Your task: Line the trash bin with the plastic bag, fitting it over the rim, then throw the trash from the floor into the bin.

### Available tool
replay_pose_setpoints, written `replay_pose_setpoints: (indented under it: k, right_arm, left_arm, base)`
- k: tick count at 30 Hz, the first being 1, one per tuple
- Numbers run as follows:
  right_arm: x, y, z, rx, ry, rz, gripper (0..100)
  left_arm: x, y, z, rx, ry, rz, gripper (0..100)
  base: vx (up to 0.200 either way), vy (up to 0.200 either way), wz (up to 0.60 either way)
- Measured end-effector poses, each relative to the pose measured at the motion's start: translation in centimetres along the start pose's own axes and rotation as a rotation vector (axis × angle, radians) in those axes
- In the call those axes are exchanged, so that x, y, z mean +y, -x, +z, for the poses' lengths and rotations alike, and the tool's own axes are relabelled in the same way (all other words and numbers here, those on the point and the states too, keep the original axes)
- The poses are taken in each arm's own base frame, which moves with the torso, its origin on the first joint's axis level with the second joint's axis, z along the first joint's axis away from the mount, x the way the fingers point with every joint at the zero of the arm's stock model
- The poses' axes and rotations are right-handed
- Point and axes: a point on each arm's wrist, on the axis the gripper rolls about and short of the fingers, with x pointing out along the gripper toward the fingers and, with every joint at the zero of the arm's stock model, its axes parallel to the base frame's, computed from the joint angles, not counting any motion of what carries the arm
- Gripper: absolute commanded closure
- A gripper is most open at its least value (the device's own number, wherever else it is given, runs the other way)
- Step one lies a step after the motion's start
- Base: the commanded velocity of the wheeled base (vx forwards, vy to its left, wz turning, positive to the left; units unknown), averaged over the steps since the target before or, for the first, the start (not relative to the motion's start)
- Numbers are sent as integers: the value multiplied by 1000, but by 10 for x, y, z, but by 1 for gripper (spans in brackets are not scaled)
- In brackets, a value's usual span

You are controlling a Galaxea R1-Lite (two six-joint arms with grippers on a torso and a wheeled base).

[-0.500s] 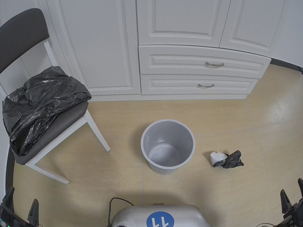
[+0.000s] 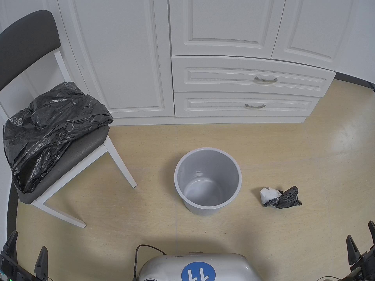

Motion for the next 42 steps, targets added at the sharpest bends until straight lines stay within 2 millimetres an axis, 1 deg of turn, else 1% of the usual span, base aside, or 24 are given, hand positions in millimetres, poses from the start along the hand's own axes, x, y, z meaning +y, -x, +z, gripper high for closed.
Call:
replay_pose_setpoints:
  k: [20, 26, 30, 37, 42]
  right_arm:
    - [0, 0, 0, 0, 2, 2, 0]
    - [1, 0, 0, -1, 81, 30, 0]
    - [1, 0, 0, 0, 92, 40, 0]
    - [1, 0, 0, -3, 56, 38, 0]
    - [0, 0, 0, -1, 10, 17, 0]
  left_arm:
    - [0, 0, 0, 0, -11, -8, 0]
    - [-1, 0, 0, -6, -41, -29, 0]
    - [-1, 0, 1, -8, -54, -39, 0]
    - [-1, 0, 1, -7, -39, -37, 0]
    - [0, 0, 2, -24, 30, -9, 0]
  base:
    - [0, 0, 0]
    - [0, 0, 0]
    - [0, 0, 0]
    - [0, 0, 0]
    - [0, 0, 0]
